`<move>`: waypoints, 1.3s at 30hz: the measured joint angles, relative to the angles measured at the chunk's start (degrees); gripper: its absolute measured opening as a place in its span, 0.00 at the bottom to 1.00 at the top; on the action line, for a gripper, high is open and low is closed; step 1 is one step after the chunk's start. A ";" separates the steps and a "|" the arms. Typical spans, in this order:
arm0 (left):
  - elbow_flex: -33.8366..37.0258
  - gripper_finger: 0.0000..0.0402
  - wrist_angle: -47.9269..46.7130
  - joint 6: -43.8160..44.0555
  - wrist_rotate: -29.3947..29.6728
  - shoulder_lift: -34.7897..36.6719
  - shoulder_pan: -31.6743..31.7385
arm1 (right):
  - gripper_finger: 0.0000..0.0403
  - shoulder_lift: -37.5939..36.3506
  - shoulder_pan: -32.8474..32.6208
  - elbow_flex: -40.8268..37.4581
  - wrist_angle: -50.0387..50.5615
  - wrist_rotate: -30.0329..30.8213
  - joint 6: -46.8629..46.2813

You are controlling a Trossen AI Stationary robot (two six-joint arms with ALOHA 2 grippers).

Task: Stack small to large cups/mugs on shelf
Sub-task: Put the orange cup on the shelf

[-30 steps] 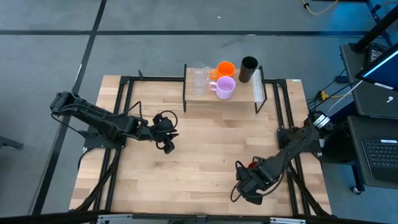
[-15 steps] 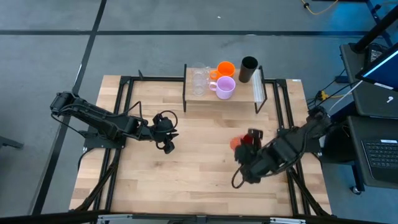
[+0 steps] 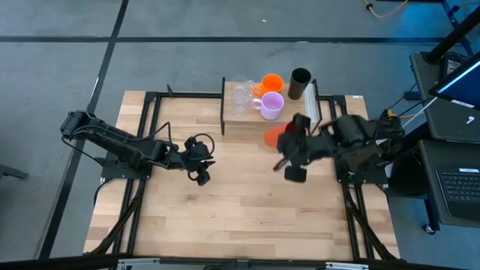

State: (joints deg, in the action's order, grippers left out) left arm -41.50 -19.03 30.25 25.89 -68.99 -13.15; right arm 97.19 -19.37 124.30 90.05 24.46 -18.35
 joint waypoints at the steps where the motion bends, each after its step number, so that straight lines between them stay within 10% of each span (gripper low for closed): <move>1: 0.00 0.21 0.00 -0.24 0.00 0.00 0.00 | 0.02 0.00 1.03 0.83 -0.02 0.03 1.39; 28: 0.00 0.21 0.02 -0.33 -0.02 0.00 0.00 | 0.02 -6.81 34.84 4.76 -0.05 -9.14 18.37; 39: 0.00 0.21 0.04 -0.31 -0.01 0.00 0.00 | 0.02 -24.43 37.60 -23.51 -0.51 -14.46 12.40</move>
State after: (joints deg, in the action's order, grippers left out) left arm -41.50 -18.98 29.93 25.88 -68.99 -13.15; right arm 72.76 18.24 100.79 89.54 10.00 -5.95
